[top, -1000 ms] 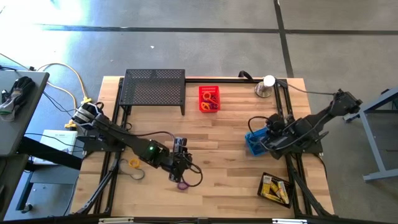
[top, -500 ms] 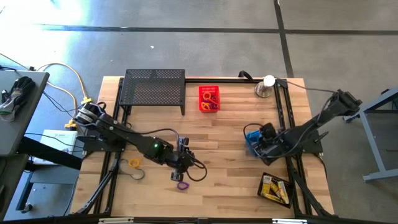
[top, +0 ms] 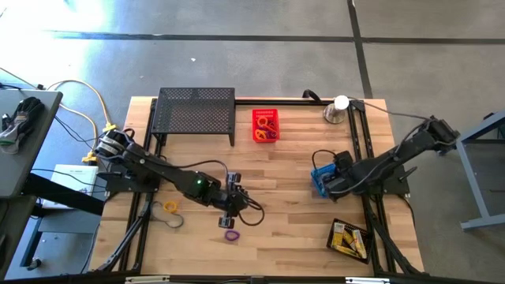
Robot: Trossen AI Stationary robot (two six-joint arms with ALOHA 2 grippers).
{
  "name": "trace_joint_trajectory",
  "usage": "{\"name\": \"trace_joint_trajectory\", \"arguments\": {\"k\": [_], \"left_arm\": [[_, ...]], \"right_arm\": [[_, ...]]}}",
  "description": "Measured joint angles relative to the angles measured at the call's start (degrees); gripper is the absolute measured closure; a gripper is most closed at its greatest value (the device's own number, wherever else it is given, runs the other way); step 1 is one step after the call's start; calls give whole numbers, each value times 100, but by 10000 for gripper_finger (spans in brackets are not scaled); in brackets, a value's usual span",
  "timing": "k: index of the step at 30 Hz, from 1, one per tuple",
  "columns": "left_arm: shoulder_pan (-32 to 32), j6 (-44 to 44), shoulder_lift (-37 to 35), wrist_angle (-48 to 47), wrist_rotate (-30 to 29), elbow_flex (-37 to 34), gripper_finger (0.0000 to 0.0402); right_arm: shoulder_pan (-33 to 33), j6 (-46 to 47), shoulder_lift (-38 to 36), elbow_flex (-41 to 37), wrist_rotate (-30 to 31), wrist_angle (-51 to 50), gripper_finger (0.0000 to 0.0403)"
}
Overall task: Pick & Place Office Desk Supplies
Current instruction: Put the blue rubber band into the blue bin
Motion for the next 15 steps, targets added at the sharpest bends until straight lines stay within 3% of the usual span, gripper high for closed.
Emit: {"name": "trace_joint_trajectory", "arguments": {"k": [7, 15], "left_arm": [[0, 2, 0, 8, -2, 0, 230], [-2, 2, 0, -13, -4, 0, 230]], "right_arm": [[-381, -442, 101, 2, -178, 66, 401], [-523, -713, 902, 9, -699, 746, 401]]}}
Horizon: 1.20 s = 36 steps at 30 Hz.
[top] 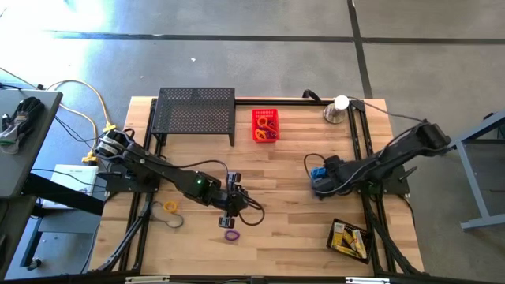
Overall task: Pick & Place Office Desk Supplies
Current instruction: Put the blue rubber band into the blue bin, then put the violet spring keychain into the red bin
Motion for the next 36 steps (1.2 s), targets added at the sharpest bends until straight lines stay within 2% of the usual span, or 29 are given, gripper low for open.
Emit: {"name": "trace_joint_trajectory", "arguments": {"k": [9, 17, 27, 33, 36], "left_arm": [[0, -26, 0, 24, 0, 0, 230], [0, 0, 0, 24, -1, -2, 230], [0, -173, 0, 13, 43, -24, 230], [-19, -897, 0, -446, 49, -24, 230], [-80, -1424, 0, -914, 366, -26, 230]], "right_arm": [[-225, -271, 280, 0, -352, 113, 392], [-223, -169, 16, 3, -239, 194, 315], [-223, -342, -237, 377, -344, -416, 239], [-223, -642, -248, 736, -281, -729, 222], [-210, -660, -248, 922, -139, -828, 220]]}}
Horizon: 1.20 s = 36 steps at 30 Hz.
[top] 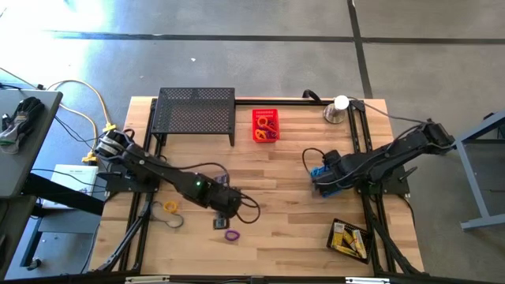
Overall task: Pick & Place Office Desk Supplies
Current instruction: Put the violet spring keychain into the red bin
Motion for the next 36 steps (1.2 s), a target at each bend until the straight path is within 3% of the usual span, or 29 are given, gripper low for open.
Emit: {"name": "trace_joint_trajectory", "arguments": {"k": [4, 7, 13, 21, 27, 36], "left_arm": [[-149, -444, 0, -364, 709, -2, 230], [-312, -366, 0, -373, 905, -2, 230], [-679, 119, 178, -307, 474, 0, 230], [-1079, 189, 776, 806, 182, -4, 230], [-1133, 268, 1007, 871, 141, -4, 230], [-1133, 55, 1558, 1011, 130, 12, 230]], "right_arm": [[209, 2, 0, 153, 147, 54, 219], [423, 4, 0, 182, 274, 276, 219], [875, -126, 0, 182, 853, 1153, 219], [1344, -1340, 0, 182, 1885, 2890, 219], [1469, -2098, 0, 182, 2640, 3845, 219], [1465, -3281, 0, 182, 2676, 4794, 219]]}}
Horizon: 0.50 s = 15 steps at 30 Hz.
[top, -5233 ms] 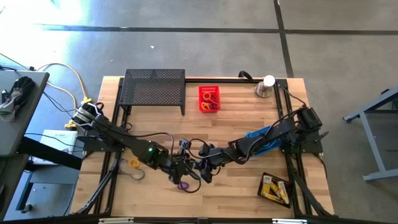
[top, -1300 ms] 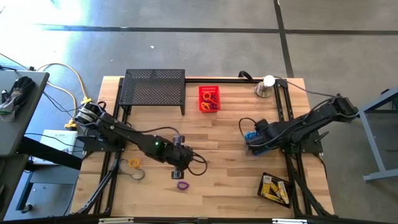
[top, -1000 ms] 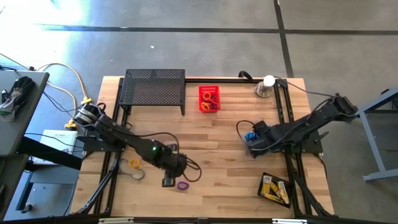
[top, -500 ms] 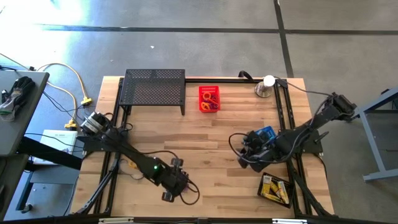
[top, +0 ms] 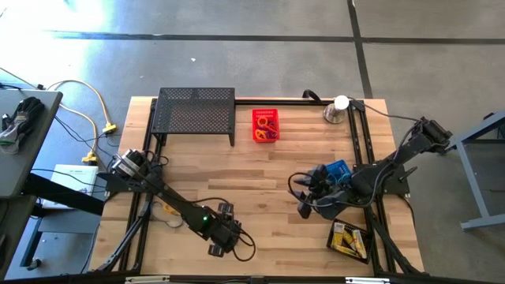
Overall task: Pick & Place Office Desk Supplies
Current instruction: Put the violet spring keychain into the red bin
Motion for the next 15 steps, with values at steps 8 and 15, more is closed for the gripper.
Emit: {"name": "trace_joint_trajectory", "arguments": {"k": [8, 15], "left_arm": [[-7, -263, 20, -17, 61, 3, 305], [-9, -386, 17, -40, -4, 4, 392]], "right_arm": [[-33, -4, 0, -4, 3, 15, 219], [-50, 26, 2, -9, -147, 99, 219]]}}
